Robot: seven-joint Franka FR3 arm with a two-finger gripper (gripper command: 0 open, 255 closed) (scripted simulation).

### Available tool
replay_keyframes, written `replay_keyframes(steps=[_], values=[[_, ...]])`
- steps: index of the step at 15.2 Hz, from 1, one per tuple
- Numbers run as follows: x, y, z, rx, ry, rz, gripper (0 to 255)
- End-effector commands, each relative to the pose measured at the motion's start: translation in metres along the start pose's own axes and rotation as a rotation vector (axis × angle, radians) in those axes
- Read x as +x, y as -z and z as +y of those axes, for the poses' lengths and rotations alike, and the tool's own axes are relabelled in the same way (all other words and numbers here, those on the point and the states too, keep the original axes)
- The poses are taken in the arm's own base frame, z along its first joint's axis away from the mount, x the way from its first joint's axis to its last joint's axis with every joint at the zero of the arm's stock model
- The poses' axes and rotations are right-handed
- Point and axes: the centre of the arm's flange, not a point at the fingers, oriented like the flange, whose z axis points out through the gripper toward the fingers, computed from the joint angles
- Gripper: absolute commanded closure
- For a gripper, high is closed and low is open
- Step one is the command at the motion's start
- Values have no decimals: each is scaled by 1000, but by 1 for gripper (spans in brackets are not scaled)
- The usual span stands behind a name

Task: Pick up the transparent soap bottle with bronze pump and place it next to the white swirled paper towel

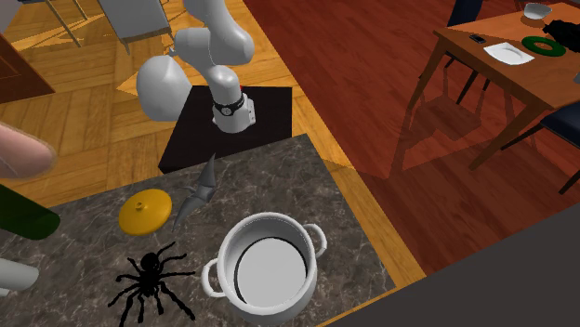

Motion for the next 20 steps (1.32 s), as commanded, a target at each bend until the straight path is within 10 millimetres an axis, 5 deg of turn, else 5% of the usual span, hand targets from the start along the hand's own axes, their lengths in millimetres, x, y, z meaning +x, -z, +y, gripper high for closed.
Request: replay_keyframes(steps=[1, 4, 20], values=[[9, -4, 26, -1, 4, 0, 255], [15, -6, 62, -1, 4, 0, 255], [-9, -86, 72, -1, 4, 0, 255]])
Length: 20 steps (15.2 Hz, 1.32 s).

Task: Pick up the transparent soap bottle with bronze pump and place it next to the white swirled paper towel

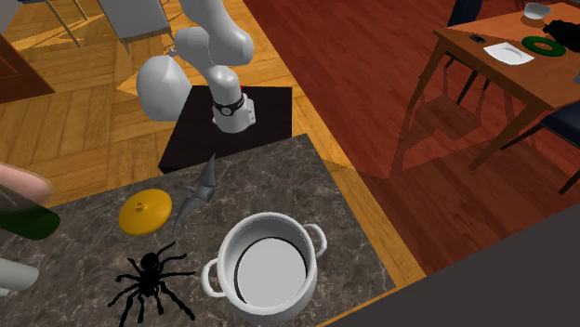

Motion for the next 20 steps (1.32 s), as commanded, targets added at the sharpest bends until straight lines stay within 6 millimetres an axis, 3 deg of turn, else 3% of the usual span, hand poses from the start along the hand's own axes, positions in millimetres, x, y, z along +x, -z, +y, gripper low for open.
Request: replay_keyframes(steps=[1, 20], values=[[-3, -9, 2, -1, 0, 1, 255], [-32, -104, 14, -1, 0, 1, 255]])
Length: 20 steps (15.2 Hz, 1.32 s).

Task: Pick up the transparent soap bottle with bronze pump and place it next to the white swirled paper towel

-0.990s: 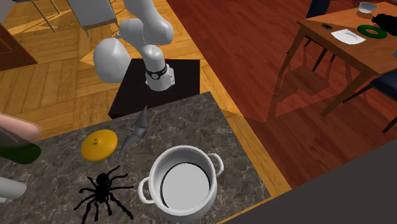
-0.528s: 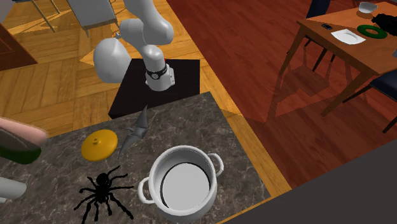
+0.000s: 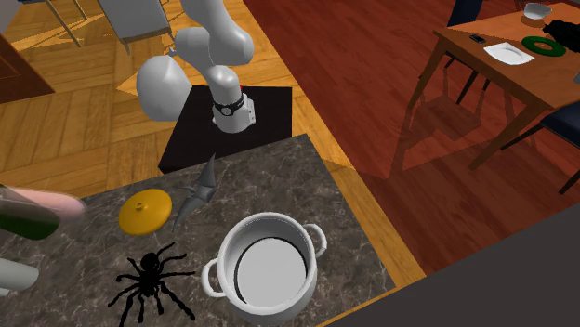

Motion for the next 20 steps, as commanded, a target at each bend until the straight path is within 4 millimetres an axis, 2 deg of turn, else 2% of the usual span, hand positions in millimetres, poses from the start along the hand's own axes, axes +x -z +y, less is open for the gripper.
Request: replay_keyframes(steps=[1, 15, 20], values=[[-3, -10, 1, -1, 0, 1, 255], [-25, -84, 11, -1, 0, 1, 255], [-25, -84, 11, -1, 0, 1, 255]])
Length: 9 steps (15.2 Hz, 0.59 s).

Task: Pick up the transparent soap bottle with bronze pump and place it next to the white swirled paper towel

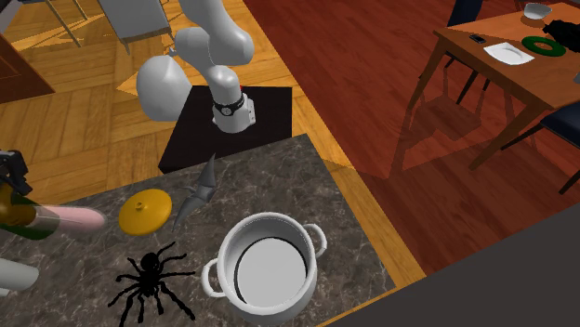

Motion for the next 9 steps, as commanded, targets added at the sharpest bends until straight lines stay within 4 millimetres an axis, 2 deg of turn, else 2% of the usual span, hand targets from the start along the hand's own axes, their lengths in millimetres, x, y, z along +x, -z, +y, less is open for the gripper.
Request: replay_keyframes(steps=[1, 3, 4, 9], values=[[-1, -3, 0, 3, -1, -5, 255], [-1, -3, 0, 3, -1, -5, 255], [-1, -3, 0, 3, -1, -5, 0], [-1, -3, 0, 3, -1, -5, 0]])
